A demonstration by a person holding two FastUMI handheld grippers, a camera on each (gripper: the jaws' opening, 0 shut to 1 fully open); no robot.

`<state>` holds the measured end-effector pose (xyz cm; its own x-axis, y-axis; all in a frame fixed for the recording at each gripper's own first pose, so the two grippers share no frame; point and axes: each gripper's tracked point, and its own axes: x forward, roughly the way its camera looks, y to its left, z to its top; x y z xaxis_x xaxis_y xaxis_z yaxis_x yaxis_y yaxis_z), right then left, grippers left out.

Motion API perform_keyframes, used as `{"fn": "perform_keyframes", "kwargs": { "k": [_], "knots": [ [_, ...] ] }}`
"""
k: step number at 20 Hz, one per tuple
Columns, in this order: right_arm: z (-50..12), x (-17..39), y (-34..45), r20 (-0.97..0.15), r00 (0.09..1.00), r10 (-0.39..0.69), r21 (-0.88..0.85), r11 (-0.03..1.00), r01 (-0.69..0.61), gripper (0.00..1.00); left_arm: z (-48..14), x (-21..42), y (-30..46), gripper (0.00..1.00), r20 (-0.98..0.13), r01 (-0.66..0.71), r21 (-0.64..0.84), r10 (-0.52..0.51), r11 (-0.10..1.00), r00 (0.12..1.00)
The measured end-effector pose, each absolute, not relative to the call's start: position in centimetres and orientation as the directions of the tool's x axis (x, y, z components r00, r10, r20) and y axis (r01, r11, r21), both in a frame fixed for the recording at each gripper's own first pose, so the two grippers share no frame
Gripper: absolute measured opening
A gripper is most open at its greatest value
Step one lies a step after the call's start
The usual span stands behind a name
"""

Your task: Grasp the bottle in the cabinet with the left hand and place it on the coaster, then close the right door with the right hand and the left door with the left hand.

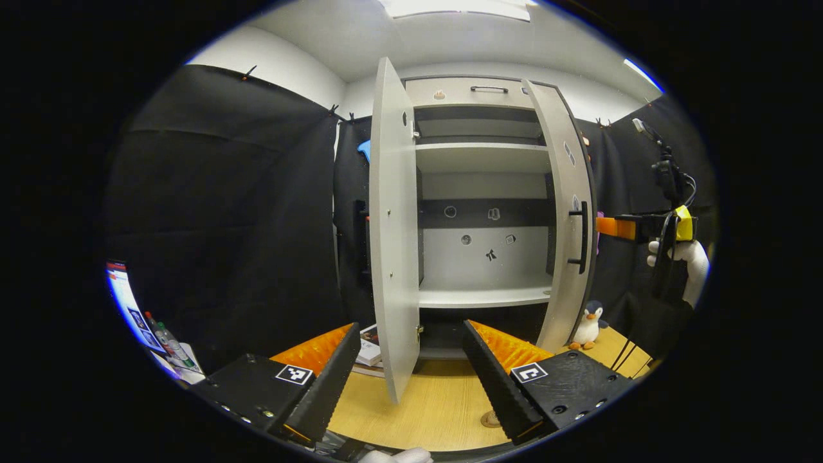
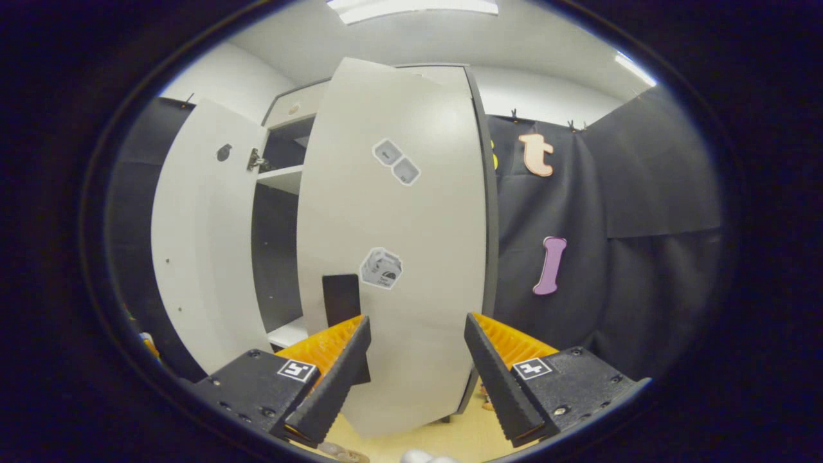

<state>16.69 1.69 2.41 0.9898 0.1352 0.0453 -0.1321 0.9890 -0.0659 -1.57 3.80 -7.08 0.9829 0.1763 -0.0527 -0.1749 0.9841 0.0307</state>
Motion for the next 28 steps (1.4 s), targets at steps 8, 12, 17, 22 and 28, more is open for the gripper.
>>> {"fn": "perform_keyframes", "kwargs": {
  "k": [8, 12, 17, 22, 28],
  "knots": [
    [0.5, 14.0, 0.4, -0.006, 0.997, 0.073, -0.046, 0.996, -0.073, 0.94, -7.0, 0.0, 5.2, 0.96, -0.046, -0.114, 0.020, 0.115, 0.993, 0.992],
    [-1.1, 11.7, -0.3, -0.030, 0.999, 0.035, -0.072, 0.997, -0.037, 0.94, -6.8, 0.7, 7.4, 0.96, -0.041, -0.110, 0.026, 0.111, 0.994, 0.993],
    [-4.0, 7.7, -0.9, -0.062, 0.998, 0.000, -0.067, 0.998, -0.004, 0.96, -5.0, 2.1, 12.3, 0.95, -0.005, -0.143, 0.051, 0.144, 0.988, 0.990],
    [-6.9, 3.9, -1.9, -0.116, 0.991, -0.062, -0.036, 0.998, 0.058, 0.96, -2.8, 4.6, 17.6, 0.96, 0.044, -0.178, 0.081, 0.175, 0.981, 0.984],
    [-8.5, 0.2, -3.3, -0.143, 0.982, -0.122, -0.039, 0.992, 0.118, 0.96, -0.2, 9.1, 20.3, 0.96, 0.088, -0.176, 0.108, 0.167, 0.978, 0.982]
  ]
}}
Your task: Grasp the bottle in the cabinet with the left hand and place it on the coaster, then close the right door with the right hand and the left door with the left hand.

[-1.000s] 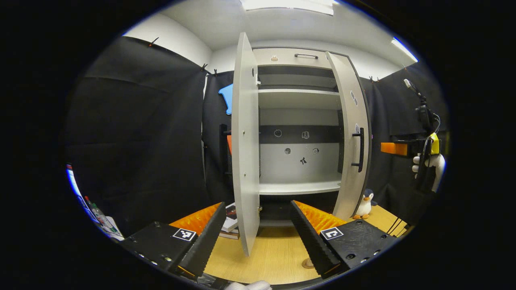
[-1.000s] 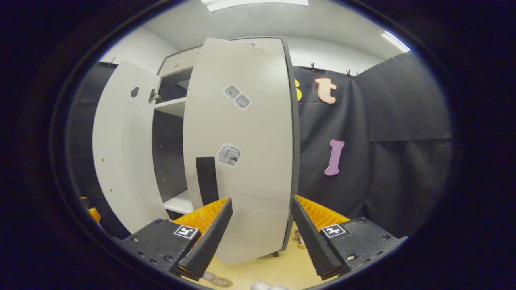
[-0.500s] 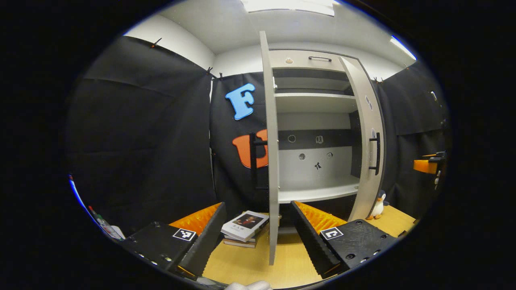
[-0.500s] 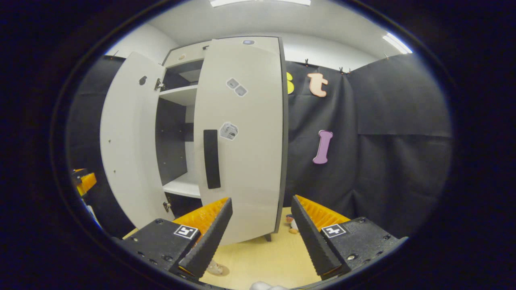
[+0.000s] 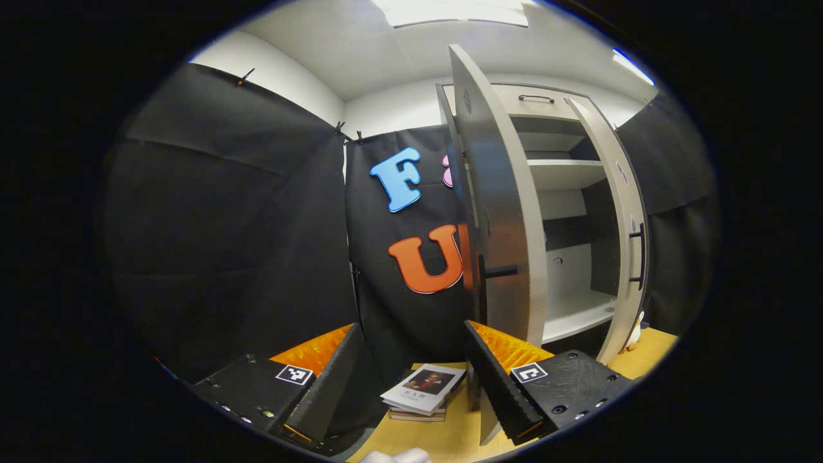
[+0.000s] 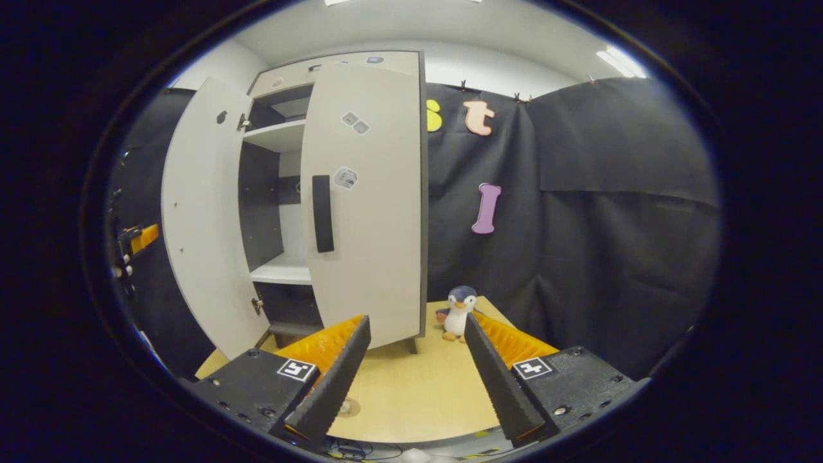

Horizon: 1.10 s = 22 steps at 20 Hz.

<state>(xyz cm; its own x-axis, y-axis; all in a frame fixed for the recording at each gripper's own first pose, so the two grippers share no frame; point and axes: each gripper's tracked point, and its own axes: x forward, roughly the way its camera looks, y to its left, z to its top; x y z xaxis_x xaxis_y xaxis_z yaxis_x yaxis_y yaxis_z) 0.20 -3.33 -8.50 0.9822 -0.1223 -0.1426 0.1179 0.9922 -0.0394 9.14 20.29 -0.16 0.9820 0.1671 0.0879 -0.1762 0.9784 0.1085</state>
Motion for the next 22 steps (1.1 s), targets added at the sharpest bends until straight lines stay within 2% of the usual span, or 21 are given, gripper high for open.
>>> {"fn": "perform_keyframes", "kwargs": {
  "k": [9, 14, 15, 16, 20, 21, 22],
  "knots": [
    [-8.3, -1.3, -6.1, -0.145, 0.974, -0.174, -0.019, 0.985, 0.173, 0.96, 0.5, 13.0, 21.2, 0.93, 0.089, -0.183, 0.086, 0.175, 0.979, 0.981],
    [-8.2, -1.1, -5.5, -0.148, 0.978, -0.146, -0.020, 0.989, 0.145, 0.96, 0.3, 12.6, 20.6, 0.92, 0.091, -0.187, 0.082, 0.179, 0.979, 0.980],
    [-8.2, -1.0, -5.4, -0.150, 0.979, -0.139, -0.024, 0.990, 0.137, 0.96, 0.3, 12.5, 20.6, 0.95, 0.096, -0.196, 0.082, 0.188, 0.977, 0.978],
    [-8.2, -0.9, -5.4, -0.153, 0.979, -0.132, -0.027, 0.991, 0.130, 0.96, 0.2, 12.4, 20.5, 0.89, 0.096, -0.206, 0.088, 0.197, 0.975, 0.976],
    [-8.5, -0.7, -6.0, -0.165, 0.980, -0.115, -0.029, 0.993, 0.112, 0.96, 0.0, 12.2, 19.6, 0.89, 0.088, -0.204, 0.075, 0.198, 0.976, 0.976],
    [-8.5, -0.7, -6.1, -0.165, 0.980, -0.112, -0.024, 0.994, 0.110, 0.96, 0.1, 12.2, 19.0, 0.86, 0.086, -0.194, 0.076, 0.188, 0.978, 0.978],
    [-8.5, -0.6, -6.3, -0.168, 0.980, -0.107, -0.020, 0.994, 0.106, 0.96, 0.1, 12.1, 18.4, 0.89, 0.084, -0.188, 0.083, 0.181, 0.979, 0.980]
  ]
}}
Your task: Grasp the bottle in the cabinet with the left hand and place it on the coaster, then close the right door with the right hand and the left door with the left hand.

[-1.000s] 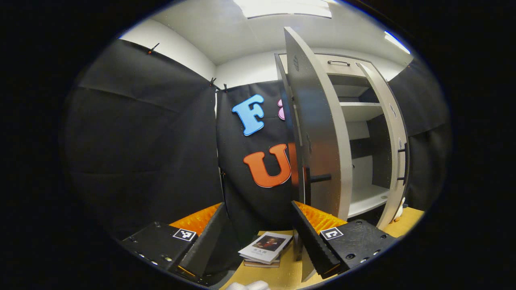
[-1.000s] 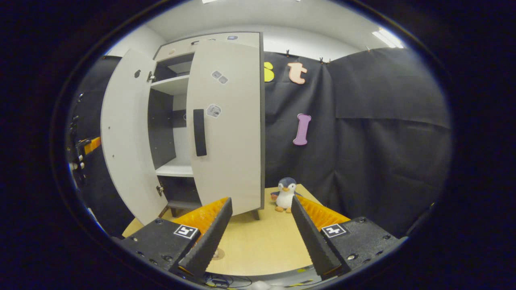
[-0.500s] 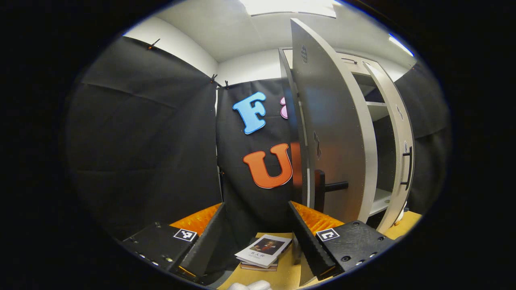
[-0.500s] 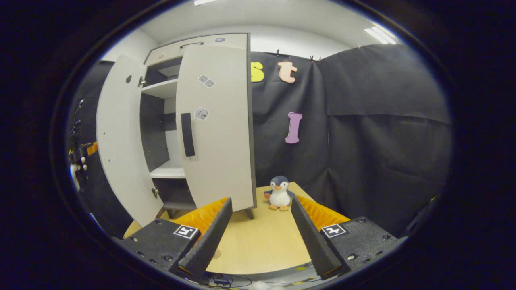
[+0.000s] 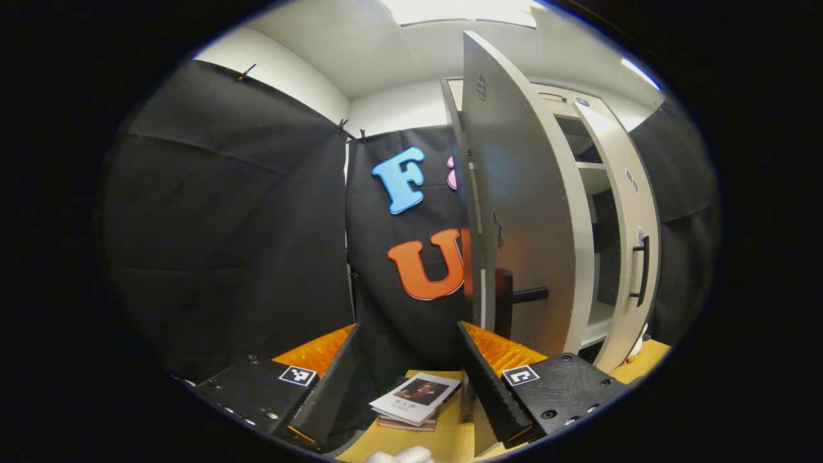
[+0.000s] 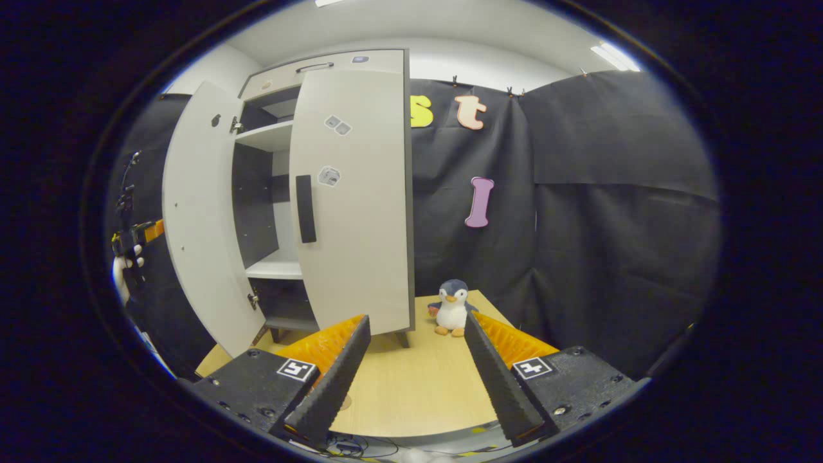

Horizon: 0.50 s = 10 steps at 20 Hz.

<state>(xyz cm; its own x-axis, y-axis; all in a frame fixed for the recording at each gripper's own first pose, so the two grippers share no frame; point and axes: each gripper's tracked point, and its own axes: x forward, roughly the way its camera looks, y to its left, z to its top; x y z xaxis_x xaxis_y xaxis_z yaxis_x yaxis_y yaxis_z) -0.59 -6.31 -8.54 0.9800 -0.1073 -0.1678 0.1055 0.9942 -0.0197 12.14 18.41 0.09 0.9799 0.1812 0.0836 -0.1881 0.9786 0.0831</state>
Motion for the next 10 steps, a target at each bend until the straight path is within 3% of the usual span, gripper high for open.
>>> {"fn": "perform_keyframes", "kwargs": {
  "k": [3, 10],
  "knots": [
    [-8.6, 0.2, -7.3, -0.171, 0.981, -0.093, -0.012, 0.996, 0.093, 0.96, 0.2, 12.1, 16.1, 0.86, 0.085, -0.167, 0.092, 0.159, 0.982, 0.984],
    [-7.4, 1.0, -9.0, -0.167, 0.984, -0.060, -0.003, 0.998, 0.060, 0.96, 0.0, 12.8, 11.0, 0.89, 0.076, -0.133, 0.070, 0.128, 0.989, 0.989]
  ]
}}
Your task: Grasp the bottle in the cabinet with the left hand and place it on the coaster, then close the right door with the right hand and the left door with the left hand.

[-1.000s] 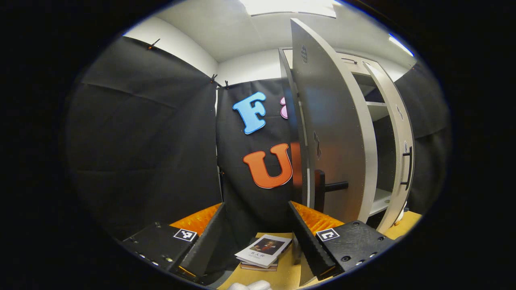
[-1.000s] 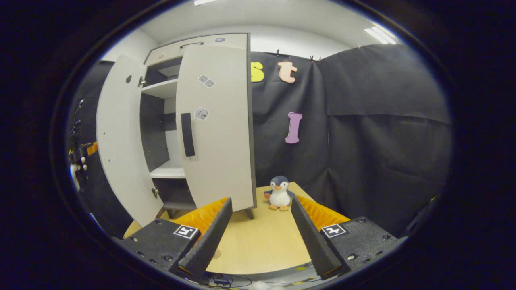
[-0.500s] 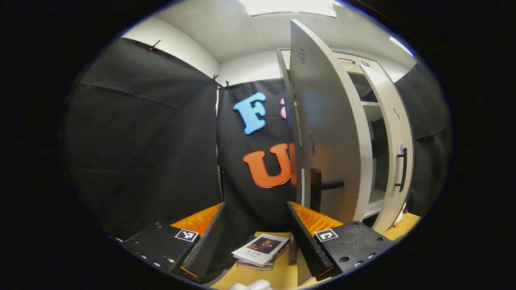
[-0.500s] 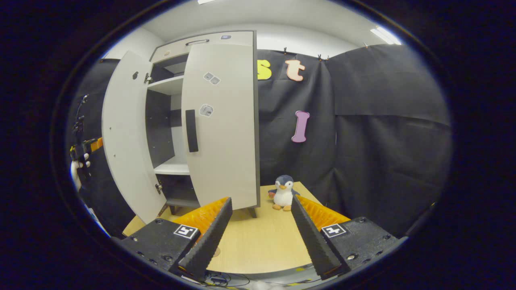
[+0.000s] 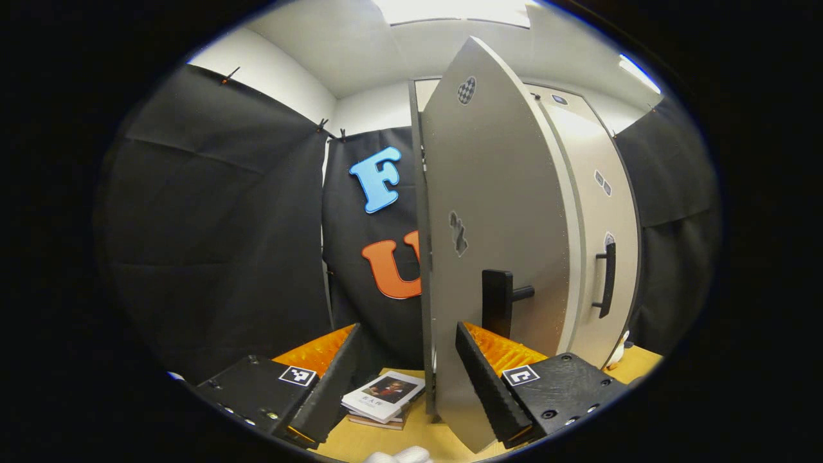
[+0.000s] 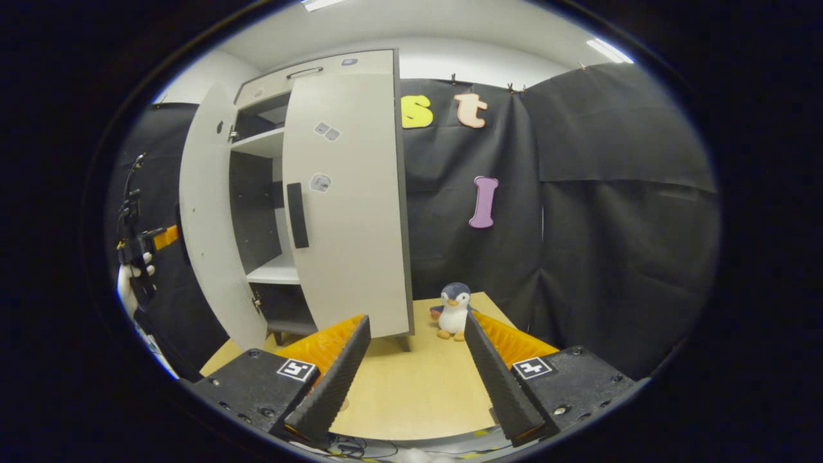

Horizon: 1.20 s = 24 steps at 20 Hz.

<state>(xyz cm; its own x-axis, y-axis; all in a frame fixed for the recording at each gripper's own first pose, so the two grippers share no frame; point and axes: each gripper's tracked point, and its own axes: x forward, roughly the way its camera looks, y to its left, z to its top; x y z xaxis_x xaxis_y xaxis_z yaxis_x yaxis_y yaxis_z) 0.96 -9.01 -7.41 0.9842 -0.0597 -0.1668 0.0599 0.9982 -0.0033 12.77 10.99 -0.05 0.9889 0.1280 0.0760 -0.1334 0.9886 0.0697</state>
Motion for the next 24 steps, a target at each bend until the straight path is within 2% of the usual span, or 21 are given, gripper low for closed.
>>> {"fn": "perform_keyframes", "kwargs": {
  "k": [4, 5, 7, 12, 24],
  "knots": [
    [-7.1, 1.1, -9.2, -0.168, 0.985, -0.045, -0.009, 0.999, 0.044, 0.96, 0.0, 14.2, 7.5, 0.90, 0.067, -0.079, 0.085, 0.073, 0.993, 0.995],
    [-7.1, 1.1, -9.3, -0.167, 0.985, -0.043, -0.011, 0.999, 0.042, 0.96, 0.1, 14.4, 6.8, 0.87, 0.072, -0.074, 0.088, 0.068, 0.993, 0.995],
    [-6.8, 1.0, -9.3, -0.162, 0.986, -0.043, -0.015, 0.999, 0.041, 0.96, 0.6, 14.5, 5.9, 0.96, 0.080, -0.059, 0.093, 0.051, 0.994, 0.995],
    [-6.2, 0.6, -8.6, -0.146, 0.988, -0.043, -0.014, 0.999, 0.041, 0.96, 0.9, 14.1, 5.8, 0.95, 0.095, -0.072, 0.092, 0.063, 0.993, 0.993],
    [-2.4, 0.9, -2.7, -0.039, 0.999, -0.005, -0.042, 0.999, 0.004, 0.96, 1.2, 6.0, 7.0, 0.96, 0.067, -0.029, 0.073, 0.024, 0.997, 0.997]
  ]
}}
